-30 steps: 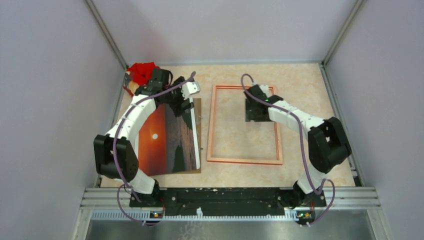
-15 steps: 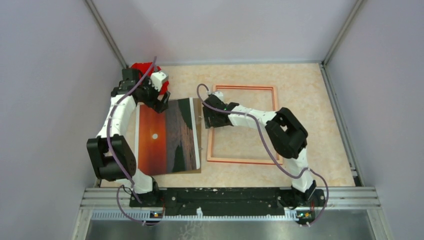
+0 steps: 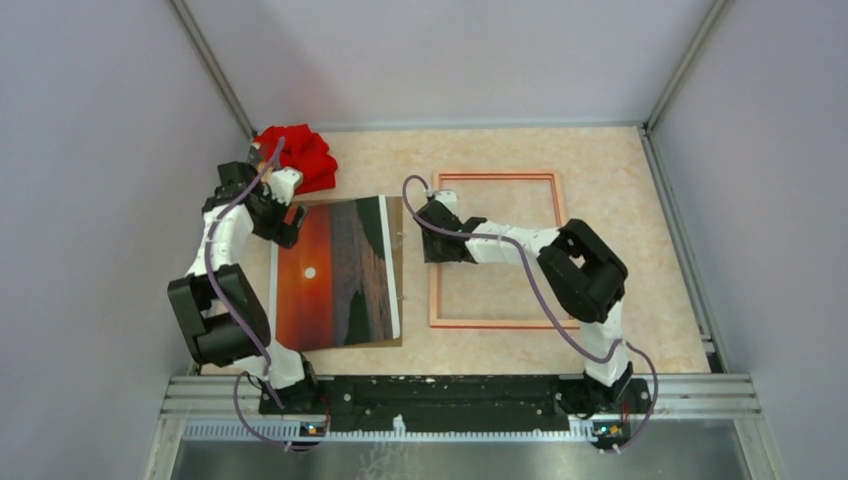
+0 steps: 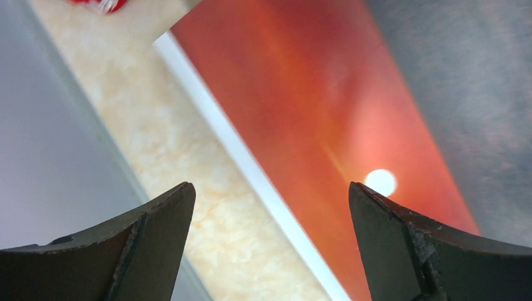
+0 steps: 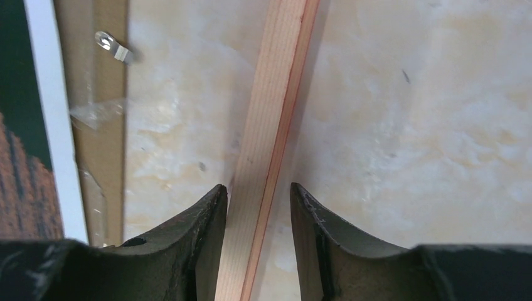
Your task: Put the photo into the frame
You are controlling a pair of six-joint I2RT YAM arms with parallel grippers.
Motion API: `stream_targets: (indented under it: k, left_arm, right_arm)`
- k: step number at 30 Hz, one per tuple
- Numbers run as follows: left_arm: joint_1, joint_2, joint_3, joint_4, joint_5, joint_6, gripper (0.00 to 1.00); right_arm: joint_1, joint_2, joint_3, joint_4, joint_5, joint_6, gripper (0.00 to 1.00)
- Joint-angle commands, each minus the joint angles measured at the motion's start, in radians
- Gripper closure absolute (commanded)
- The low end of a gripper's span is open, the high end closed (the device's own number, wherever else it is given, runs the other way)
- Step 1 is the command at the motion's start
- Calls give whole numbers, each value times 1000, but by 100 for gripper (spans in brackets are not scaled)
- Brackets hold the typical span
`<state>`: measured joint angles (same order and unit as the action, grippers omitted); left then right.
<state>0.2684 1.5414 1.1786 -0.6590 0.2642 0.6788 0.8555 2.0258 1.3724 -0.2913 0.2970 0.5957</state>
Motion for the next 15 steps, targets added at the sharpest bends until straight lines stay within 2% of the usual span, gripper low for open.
stream_targets:
  k: [1,4,6,11,15]
  left_arm:
    - [77,5,-15,63,-108,40,1]
    - [117,6,-47,119,-152,74,1]
    - [128,2,-68,158,-178,91,1]
    - [137,5,-126,257,-253,117,1]
    - [158,40,-157,355,-327,144,1]
  right_arm:
    - [-10,-82,-91,-10,65,9,59]
    - [-19,-97,-101,-20,64,-5,59]
    - [-21,-115,-82,-38,58,-21,54]
    - [-20,-177,26,-92,-7,-43,35]
    - [-36,-158,112,-65,-199,-65,31]
